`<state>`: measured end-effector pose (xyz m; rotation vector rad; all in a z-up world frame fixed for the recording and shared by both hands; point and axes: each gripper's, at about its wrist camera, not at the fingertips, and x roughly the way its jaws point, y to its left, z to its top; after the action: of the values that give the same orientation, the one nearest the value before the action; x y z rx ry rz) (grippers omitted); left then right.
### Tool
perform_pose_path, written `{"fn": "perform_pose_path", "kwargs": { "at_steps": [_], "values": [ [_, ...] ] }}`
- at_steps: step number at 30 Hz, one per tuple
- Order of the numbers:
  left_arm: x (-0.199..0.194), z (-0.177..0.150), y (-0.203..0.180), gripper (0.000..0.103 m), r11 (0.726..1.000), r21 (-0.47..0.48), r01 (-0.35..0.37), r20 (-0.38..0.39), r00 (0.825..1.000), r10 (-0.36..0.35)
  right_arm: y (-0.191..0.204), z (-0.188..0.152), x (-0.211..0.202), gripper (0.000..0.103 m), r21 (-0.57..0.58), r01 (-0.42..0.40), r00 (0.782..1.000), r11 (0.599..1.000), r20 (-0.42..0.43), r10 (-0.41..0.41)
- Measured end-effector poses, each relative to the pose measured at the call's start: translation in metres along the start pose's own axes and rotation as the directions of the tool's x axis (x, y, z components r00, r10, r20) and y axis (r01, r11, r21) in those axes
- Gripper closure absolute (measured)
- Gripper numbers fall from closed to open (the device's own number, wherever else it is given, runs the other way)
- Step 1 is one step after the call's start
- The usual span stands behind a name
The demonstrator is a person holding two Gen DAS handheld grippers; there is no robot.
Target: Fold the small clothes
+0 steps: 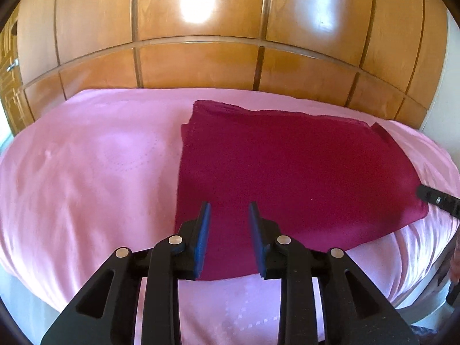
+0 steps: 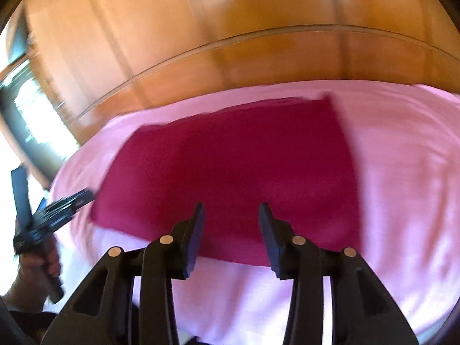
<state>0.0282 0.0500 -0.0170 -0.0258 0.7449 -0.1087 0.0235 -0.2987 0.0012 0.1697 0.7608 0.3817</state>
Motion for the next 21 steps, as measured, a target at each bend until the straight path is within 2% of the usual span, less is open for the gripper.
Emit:
{"fn": "perform_pose_path", "kwargs": {
  "at_steps": [2,7,12,18,21],
  "values": [
    [0.002,0.0,-0.006,0.077,1.0,0.009,0.005,-0.006,1.0,-0.005,0.026,-0.003,0.02,0.064,-0.039,-0.06,0.998,0.997,-0.035,0.059],
    [0.003,0.001,-0.01,0.077,1.0,0.014,0.004,-0.011,1.0,-0.004,0.061,-0.014,0.055,0.064,-0.094,-0.116,0.99,0.989,-0.092,0.107],
    [0.007,0.001,-0.007,0.077,1.0,0.006,-0.004,-0.023,1.0,0.004,0.055,-0.023,0.076,0.065,-0.087,-0.084,0.989,0.993,-0.129,0.073],
    [0.012,0.005,0.006,0.077,1.0,-0.005,-0.028,-0.029,0.999,0.028,0.047,-0.029,0.076,0.065,-0.057,-0.093,0.988,0.994,-0.13,0.085],
    [0.014,0.015,0.021,0.077,0.999,-0.041,-0.035,-0.018,0.999,0.034,0.044,-0.03,0.074,0.065,-0.049,-0.095,0.988,0.994,-0.128,0.088]
  ]
}}
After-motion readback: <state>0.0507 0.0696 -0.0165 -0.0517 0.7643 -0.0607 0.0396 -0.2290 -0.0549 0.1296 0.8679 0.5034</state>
